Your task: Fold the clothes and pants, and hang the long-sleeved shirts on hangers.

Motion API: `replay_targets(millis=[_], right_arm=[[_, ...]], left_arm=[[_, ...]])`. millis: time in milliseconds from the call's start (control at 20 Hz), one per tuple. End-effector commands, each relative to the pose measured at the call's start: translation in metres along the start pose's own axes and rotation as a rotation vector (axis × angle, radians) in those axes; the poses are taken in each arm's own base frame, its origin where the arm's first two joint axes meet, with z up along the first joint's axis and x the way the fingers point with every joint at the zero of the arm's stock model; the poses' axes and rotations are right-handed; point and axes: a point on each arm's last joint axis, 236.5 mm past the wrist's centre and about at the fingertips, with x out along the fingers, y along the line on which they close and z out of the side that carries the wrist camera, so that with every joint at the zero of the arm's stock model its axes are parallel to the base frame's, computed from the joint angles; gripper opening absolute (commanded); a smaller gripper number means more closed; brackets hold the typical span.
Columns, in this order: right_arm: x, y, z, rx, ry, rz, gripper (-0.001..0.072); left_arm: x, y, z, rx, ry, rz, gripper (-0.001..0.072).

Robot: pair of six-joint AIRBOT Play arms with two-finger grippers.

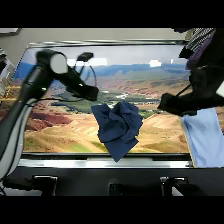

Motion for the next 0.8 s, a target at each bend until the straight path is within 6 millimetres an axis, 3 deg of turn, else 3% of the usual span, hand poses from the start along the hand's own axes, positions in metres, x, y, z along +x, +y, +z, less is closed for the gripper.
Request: replay_targets(millis=[0,100,150,300,500,750], right_arm=[[-0.026,-0.028,0.038,0.045,-0.091,0.117,0.033],[-0.005,-0.064,0.01,0.088,0.02,0.103,0.05],[0.016,-0.071,-0.007,0.136,0.064,0.122,0.0497],[0.078,-0.063,-0.057,0.275,0.133,0.245,0.0497],[0.132,-0.05,-0.128,0.298,0.233,0.27,0.0498],[0.172,-0.035,-0.163,0.253,0.238,0.192,0.0498]], left_arm=[[-0.044,0.059,0.004,-0.113,-0.079,0.055,0.0469],[-0.048,0.076,0.005,-0.137,-0.089,0.068,0.0469],[-0.048,0.083,0.006,-0.148,-0.091,0.072,0.0469],[-0.043,0.094,0.007,-0.171,-0.081,0.079,0.0468],[-0.031,0.097,0.007,-0.178,-0.055,0.079,0.0468],[-0.023,0.098,0.005,-0.181,-0.034,0.078,0.0469]])
